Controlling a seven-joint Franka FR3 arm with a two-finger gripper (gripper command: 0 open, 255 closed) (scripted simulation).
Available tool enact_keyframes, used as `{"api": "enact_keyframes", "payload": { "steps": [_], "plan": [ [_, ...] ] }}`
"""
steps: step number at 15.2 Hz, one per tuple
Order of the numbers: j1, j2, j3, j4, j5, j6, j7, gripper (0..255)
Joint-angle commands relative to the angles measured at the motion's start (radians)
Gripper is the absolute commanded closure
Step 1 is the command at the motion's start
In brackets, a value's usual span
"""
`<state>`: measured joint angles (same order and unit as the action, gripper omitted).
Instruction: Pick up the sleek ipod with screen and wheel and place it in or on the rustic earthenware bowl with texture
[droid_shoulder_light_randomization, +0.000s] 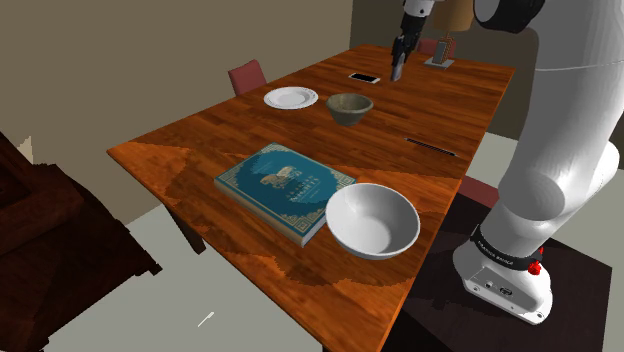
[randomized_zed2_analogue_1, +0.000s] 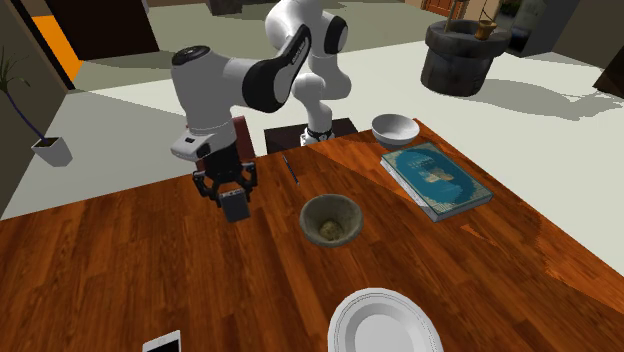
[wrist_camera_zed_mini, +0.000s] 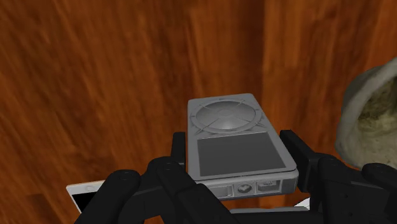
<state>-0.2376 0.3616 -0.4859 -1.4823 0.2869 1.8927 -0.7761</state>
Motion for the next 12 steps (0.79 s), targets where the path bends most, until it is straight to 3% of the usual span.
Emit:
{"api": "enact_keyframes", "payload": {
  "steps": [1, 11, 12],
  "plan": [
    [-0.006, 0.003, -0.002, 0.033, 0.000, -0.030, 0.001, 255],
    [-0.026, 0.015, -0.005, 0.178, 0.000, -0.162, 0.018, 255],
    [0.000, -0.012, -0.003, 0.143, -0.015, -0.149, 0.040, 255]
  ]
}}
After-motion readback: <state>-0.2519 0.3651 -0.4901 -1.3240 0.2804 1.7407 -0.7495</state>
